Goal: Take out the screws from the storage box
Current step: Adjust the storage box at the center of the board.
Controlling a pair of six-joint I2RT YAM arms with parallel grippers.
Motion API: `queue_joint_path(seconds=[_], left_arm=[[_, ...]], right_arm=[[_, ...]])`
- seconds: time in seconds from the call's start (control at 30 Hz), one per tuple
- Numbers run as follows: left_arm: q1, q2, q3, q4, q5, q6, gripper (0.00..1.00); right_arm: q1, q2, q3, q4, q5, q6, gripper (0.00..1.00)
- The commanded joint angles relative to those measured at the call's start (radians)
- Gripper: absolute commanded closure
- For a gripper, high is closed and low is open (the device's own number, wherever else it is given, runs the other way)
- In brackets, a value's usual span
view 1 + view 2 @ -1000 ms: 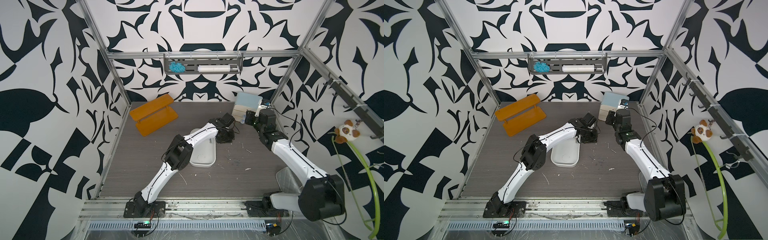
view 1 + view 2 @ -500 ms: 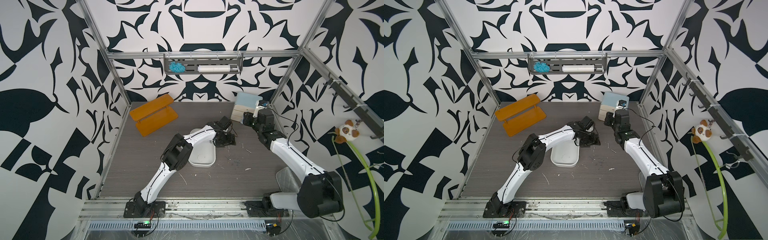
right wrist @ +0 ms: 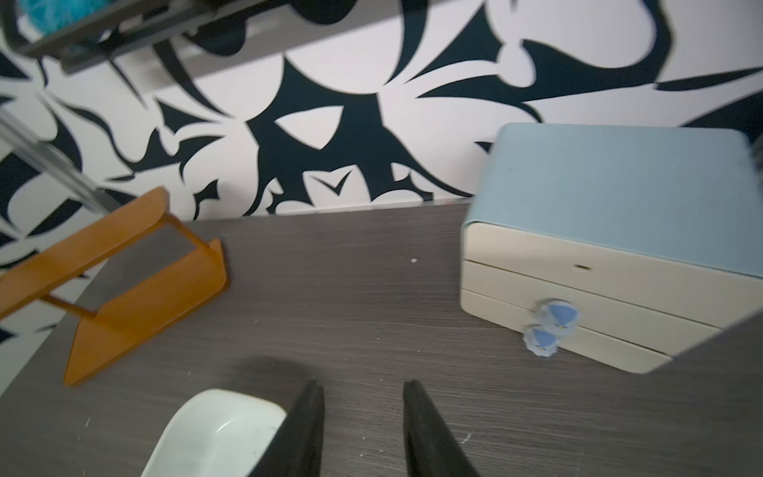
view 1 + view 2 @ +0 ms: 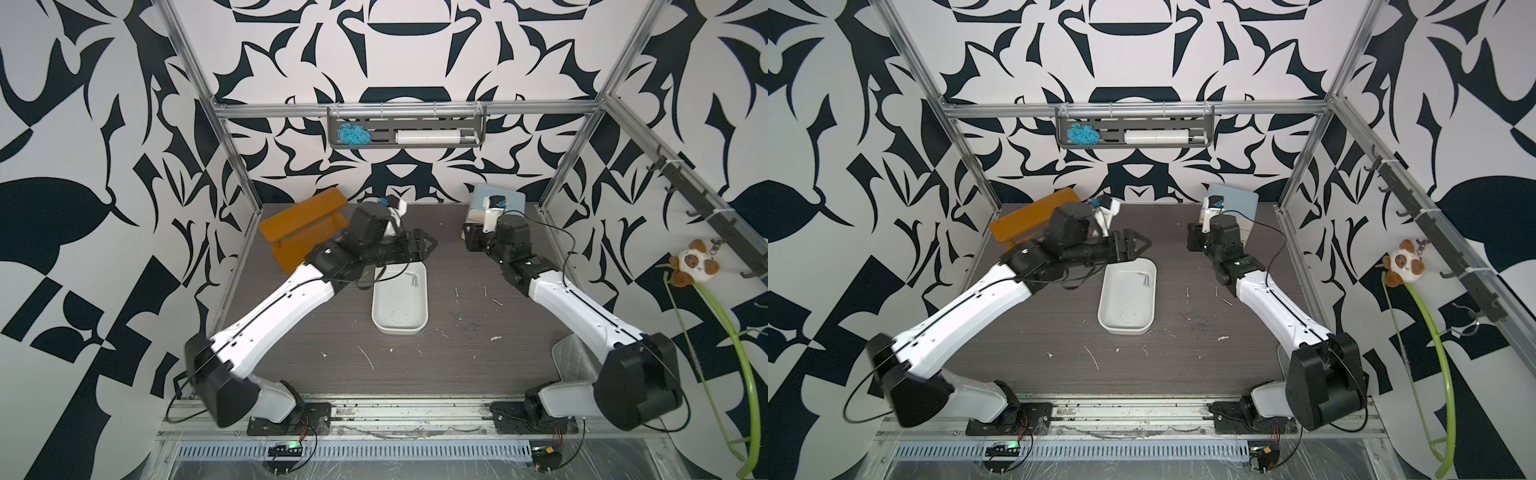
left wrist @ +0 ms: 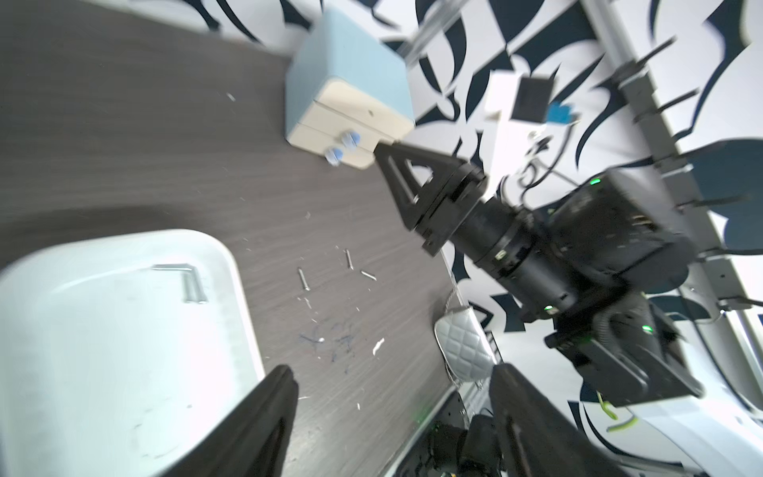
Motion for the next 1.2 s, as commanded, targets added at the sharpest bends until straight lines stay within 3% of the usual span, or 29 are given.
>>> queue_joint_path(seconds=[0.0, 0.17, 0.27, 0.43, 0.5, 0.57, 0.67, 0.8, 0.87, 1.0, 1.17], left_arm=[[0.083, -0.062, -0.191, -0.048, -0.074, -0.005, 0.2], [0.354, -0.269, -0.451, -0.036, 0.002, -0.036, 0.2], [0.437, -0.334, -0.5, -0.077, -0.061, -0.004, 0.2], [0.458, -0.364, -0.511, -0.086, -0.094, 0.027, 0.2], [0.459, -0.356, -0.508, -0.086, -0.087, 0.034, 0.2], [0.461, -0.342, -0.504, -0.091, -0.075, 0.036, 0.2], [0.465, -0.324, -0.497, -0.099, -0.053, 0.038, 0.21], [0.469, -0.332, -0.499, -0.098, -0.04, 0.036, 0.21], [0.471, -0.342, -0.501, -0.095, -0.04, 0.036, 0.21], [0.478, -0.357, -0.504, -0.097, -0.041, 0.035, 0.21], [0.484, -0.367, -0.51, -0.094, -0.03, 0.031, 0.21]], right_arm=[[0.12, 0.072, 0.071, -0.066, 0.048, -0.095, 0.67], [0.254, 0.197, 0.175, -0.183, 0.092, -0.063, 0.7], [0.299, 0.242, 0.21, -0.211, 0.11, 0.046, 0.72], [0.362, 0.326, 0.276, -0.227, 0.117, 0.251, 0.73], [0.378, 0.404, 0.382, -0.319, 0.185, 0.315, 0.73], [0.384, 0.507, 0.527, -0.467, 0.218, 0.372, 0.81], [0.387, 0.611, 0.639, -0.567, 0.198, 0.384, 0.86], [0.406, 0.562, 0.525, -0.452, 0.208, 0.302, 0.62], [0.415, 0.522, 0.471, -0.417, 0.239, 0.274, 0.57], [0.413, 0.528, 0.495, -0.493, 0.304, 0.261, 0.58], [0.421, 0.598, 0.553, -0.593, 0.317, 0.347, 0.63]])
